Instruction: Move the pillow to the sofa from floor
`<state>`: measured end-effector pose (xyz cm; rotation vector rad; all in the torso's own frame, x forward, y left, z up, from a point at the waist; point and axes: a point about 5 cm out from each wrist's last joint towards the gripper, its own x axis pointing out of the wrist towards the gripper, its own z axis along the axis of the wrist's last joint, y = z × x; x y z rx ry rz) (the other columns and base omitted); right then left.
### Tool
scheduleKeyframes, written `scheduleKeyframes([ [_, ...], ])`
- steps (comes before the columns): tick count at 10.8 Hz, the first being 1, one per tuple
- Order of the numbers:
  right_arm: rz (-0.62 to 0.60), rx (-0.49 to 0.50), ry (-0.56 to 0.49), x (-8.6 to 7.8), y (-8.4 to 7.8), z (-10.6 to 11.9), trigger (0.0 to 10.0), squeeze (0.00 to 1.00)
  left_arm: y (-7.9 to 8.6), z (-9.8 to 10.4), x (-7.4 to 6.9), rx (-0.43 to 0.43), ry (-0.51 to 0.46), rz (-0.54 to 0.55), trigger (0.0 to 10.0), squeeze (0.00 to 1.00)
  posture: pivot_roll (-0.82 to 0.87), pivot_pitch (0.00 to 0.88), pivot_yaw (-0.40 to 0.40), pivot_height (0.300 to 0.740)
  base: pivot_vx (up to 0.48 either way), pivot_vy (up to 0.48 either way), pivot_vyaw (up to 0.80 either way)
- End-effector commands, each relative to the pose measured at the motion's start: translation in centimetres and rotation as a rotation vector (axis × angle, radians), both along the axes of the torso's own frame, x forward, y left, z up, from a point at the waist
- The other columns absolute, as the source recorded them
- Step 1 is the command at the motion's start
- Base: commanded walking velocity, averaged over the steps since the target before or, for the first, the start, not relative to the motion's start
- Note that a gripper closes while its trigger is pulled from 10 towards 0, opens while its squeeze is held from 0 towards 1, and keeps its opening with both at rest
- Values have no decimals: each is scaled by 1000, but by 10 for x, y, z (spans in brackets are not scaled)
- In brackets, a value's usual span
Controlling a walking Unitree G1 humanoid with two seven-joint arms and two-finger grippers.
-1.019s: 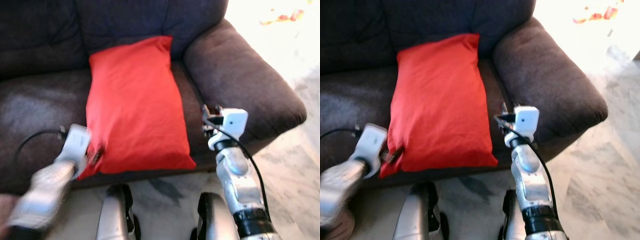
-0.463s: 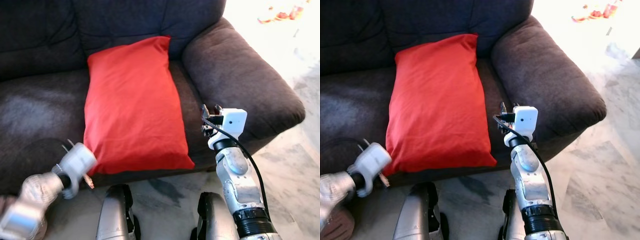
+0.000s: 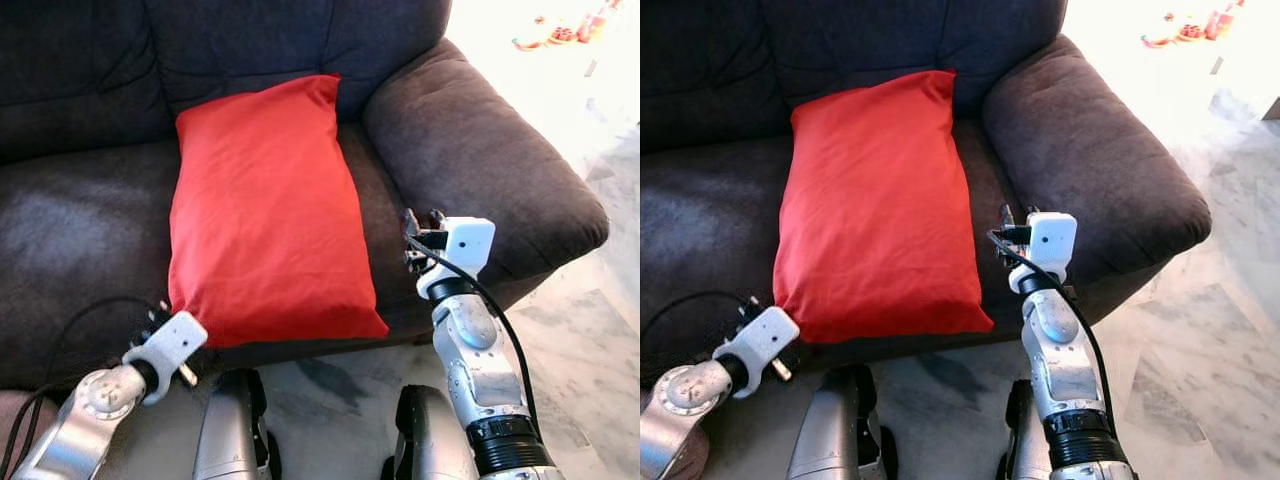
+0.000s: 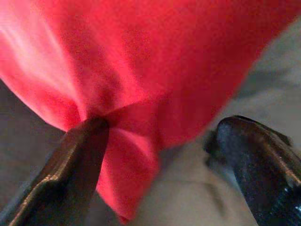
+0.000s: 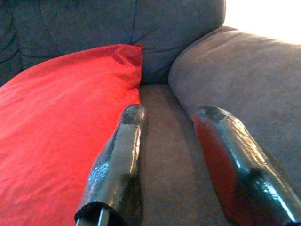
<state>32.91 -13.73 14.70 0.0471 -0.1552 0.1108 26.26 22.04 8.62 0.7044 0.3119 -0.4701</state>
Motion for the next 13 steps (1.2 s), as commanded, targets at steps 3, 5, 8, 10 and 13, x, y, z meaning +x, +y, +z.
scheduleKeyframes([
  [3, 2, 3, 17, -2, 1, -4, 10000, 0, 4, -17, -7, 173, 3, -52, 10000, 0, 69, 172, 29, 547, 0, 0, 0],
  [5, 2, 3, 15, -2, 1, -3, 10000, 0, 7, -27, -7, 263, -7, -41, 10000, 0, 65, 174, 29, 547, 0, 0, 0],
  [8, 3, 0, 20, -3, 1, -4, 10000, 0, 20, -35, -1, 381, -30, 79, 10000, 0, 64, 175, 25, 547, 0, 0, 0],
  [10, 4, -3, 18, -3, 1, -4, 10000, 0, 13, -37, 6, 387, -85, 138, 10000, 0, 57, 174, 24, 547, 0, 0, 0],
  [13, -4, -15, 25, -6, -4, -7, 10000, 0, 3, -49, 13, 326, -135, 216, 10000, 0, 50, 170, 21, 547, 0, 0, 0],
])
